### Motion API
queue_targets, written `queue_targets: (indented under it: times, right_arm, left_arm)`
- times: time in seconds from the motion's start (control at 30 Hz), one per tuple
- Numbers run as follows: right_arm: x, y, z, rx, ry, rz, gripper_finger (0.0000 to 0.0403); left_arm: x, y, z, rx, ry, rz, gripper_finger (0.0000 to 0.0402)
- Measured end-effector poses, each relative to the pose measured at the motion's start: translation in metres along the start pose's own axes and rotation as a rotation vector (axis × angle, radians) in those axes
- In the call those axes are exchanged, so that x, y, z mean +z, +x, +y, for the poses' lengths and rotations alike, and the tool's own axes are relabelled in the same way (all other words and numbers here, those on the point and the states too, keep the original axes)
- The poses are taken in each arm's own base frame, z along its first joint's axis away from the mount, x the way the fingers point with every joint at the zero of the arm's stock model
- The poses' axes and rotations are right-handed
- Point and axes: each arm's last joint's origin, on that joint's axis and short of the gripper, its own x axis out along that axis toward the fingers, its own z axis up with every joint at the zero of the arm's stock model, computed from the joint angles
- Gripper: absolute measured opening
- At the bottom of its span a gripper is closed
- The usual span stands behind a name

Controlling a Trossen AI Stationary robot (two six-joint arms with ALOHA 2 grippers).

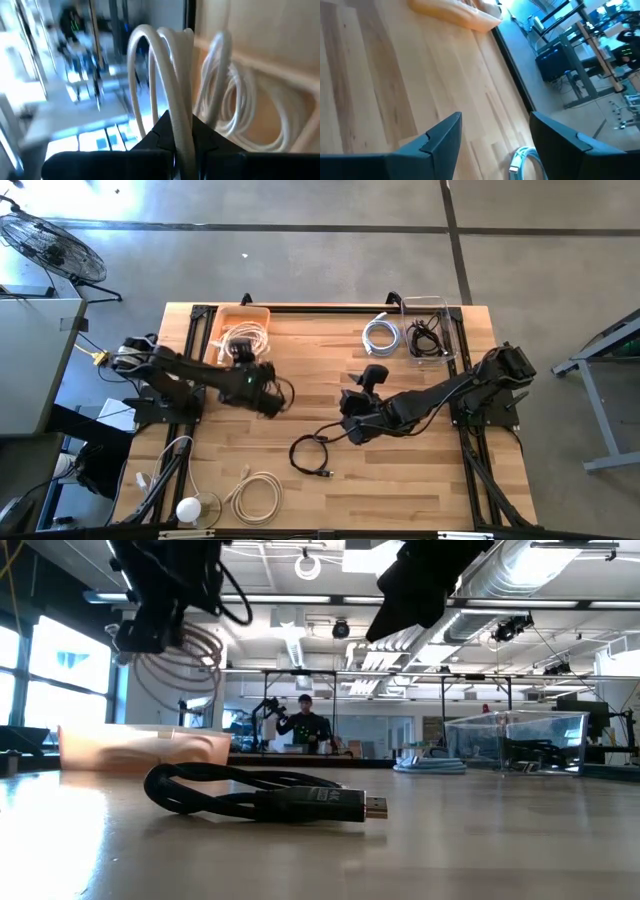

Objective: Sort HDMI cables
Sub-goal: Put the brown HDMI cable into the orange bin

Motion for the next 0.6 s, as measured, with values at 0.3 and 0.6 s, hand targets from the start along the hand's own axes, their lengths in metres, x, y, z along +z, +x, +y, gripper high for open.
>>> queue_targets:
  times: [0.3, 0.6]
  right_arm:
    - [0.0, 0.0, 0.001, 0.021, -0.001, 0.006, 0.0224]
    - [-0.013, 0.005, 0.005, 0.032, -0.002, 0.03, 0.0224]
  left_arm:
    - [-0.009, 0.064, 0.002, -0.042, -0.035, 0.255, 0.001]
    - [0.005, 0.103, -0.014, -0.214, 0.013, 0.181, 0.0019]
